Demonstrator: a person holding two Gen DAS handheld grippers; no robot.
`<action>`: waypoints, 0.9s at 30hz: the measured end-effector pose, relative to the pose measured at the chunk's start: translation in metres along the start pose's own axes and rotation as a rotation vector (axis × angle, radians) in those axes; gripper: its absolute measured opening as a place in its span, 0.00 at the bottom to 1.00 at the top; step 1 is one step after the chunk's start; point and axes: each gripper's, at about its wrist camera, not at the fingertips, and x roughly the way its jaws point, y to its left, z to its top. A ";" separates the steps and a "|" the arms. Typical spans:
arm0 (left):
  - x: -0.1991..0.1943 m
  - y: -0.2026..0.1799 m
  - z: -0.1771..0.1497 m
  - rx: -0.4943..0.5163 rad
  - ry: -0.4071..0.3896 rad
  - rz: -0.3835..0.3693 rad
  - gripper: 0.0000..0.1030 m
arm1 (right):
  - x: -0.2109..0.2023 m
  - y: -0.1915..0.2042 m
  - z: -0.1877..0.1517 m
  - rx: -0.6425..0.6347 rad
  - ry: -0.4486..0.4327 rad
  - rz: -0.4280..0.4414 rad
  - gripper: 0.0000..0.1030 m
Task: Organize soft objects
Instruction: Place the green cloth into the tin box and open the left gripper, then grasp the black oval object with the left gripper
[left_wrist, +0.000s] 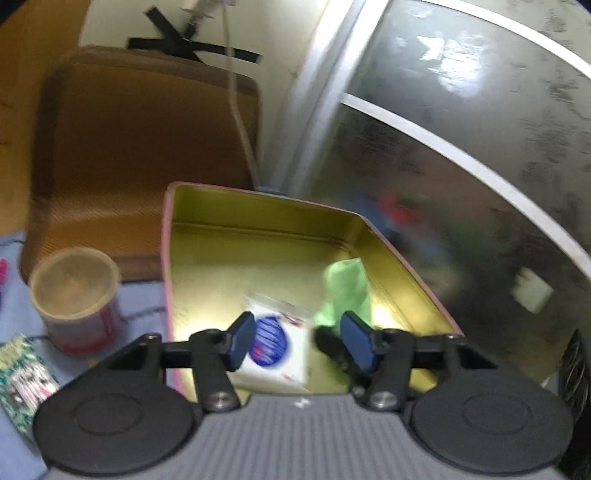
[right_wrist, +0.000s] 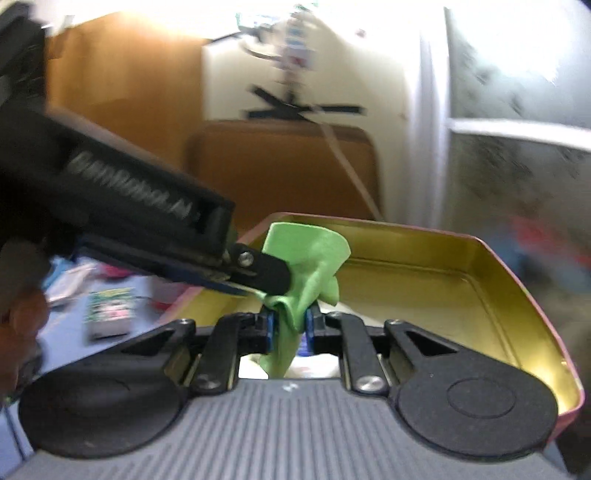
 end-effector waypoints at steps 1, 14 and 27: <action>-0.003 0.005 0.000 -0.019 -0.002 0.005 0.51 | 0.006 -0.008 0.002 0.018 0.021 -0.027 0.44; -0.137 0.112 -0.040 -0.148 -0.179 0.153 0.50 | -0.036 -0.006 0.001 0.144 -0.129 0.118 0.52; -0.191 0.172 -0.122 -0.335 -0.045 0.209 0.48 | -0.022 0.186 -0.052 -0.227 0.204 0.630 0.53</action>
